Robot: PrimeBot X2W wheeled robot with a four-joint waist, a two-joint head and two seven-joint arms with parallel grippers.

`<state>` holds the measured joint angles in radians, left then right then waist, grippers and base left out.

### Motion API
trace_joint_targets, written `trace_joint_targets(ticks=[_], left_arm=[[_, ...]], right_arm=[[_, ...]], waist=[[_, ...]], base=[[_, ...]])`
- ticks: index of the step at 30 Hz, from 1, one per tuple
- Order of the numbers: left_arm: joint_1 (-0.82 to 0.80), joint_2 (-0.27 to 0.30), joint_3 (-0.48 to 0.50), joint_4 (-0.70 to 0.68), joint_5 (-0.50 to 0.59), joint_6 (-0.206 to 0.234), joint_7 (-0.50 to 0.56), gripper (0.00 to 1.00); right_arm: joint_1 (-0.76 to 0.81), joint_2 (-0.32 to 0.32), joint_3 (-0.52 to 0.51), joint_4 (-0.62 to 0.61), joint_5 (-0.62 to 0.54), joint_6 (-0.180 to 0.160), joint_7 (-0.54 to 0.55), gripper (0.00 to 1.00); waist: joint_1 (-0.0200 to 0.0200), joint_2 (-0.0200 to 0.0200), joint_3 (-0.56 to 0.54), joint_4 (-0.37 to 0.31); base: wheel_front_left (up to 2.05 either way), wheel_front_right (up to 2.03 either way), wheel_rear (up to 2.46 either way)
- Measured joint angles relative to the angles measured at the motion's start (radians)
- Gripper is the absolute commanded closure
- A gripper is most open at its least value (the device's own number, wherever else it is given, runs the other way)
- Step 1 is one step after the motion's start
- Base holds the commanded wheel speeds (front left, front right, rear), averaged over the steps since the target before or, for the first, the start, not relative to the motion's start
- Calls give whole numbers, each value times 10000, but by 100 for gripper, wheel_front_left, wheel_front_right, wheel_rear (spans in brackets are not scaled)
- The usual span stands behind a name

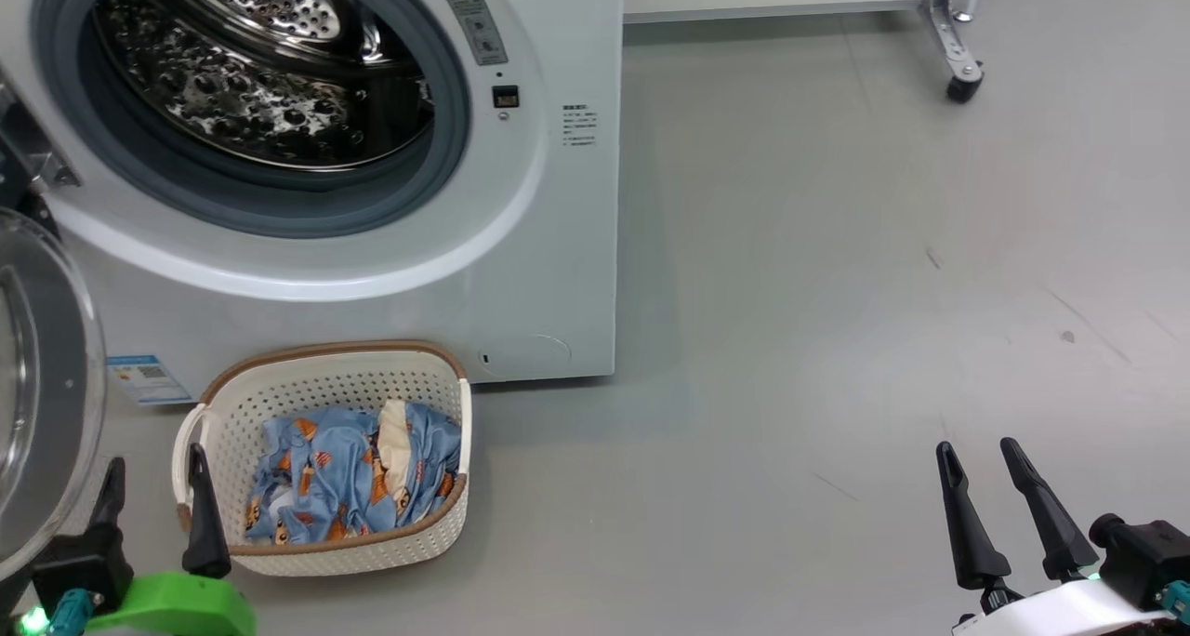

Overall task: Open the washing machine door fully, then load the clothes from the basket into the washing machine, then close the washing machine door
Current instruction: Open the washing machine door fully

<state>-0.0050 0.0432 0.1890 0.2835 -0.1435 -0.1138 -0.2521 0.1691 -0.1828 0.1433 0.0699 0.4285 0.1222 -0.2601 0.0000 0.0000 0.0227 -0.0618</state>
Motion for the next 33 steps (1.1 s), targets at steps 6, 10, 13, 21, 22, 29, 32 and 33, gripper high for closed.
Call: trace_joint_targets(ticks=[6, 10, 13, 21, 22, 29, 32, 33], left_arm=[[755, -4, -44, -117, 23, -4, 0, 0], [1171, -4, -54, -385, 21, -6, 0, 0], [1352, -19, -257, -410, 21, -12, 0, 0], [1545, -40, -573, -708, 0, -12, 0, 0], [1545, -40, -608, -725, 6, -12, 0, 0], [1650, -38, -650, -966, 17, 2, 0, 0], [1769, -40, -702, -978, -61, 56, 0, 0], [1795, -40, -715, -986, -117, 90, 0, 0]], right_arm=[[3, -6, -12, 29, -23, 0, 0, 0], [51, -27, -104, 56, -40, 0, 0, 0], [173, -56, -399, 56, -42, 0, 0, 0], [429, -81, -679, 46, -86, 0, 0, 0], [439, -81, -696, 40, -86, 0, 0, 0], [443, -92, -692, 0, -138, 0, 0, 0], [447, -92, -665, -36, -155, 0, 0, 0], [448, -86, -654, -56, -159, 0, 0, 0]], waist=[[0, 0, -39, -727], [0, 0, -121, -1123], [0, 0, -229, -1294], [0, 0, -459, -1099], [0, 0, -474, -1039], [0, 0, -581, -543], [0, 0, -620, -333], [0, 0, -628, -269]], base=[[0, 0, 0], [0, 0, 0], [0, 0, 0], [0, 0, 0], [0, 0, 0], [0, 0, 0], [0, 0, 0], [0, 0, 0]])
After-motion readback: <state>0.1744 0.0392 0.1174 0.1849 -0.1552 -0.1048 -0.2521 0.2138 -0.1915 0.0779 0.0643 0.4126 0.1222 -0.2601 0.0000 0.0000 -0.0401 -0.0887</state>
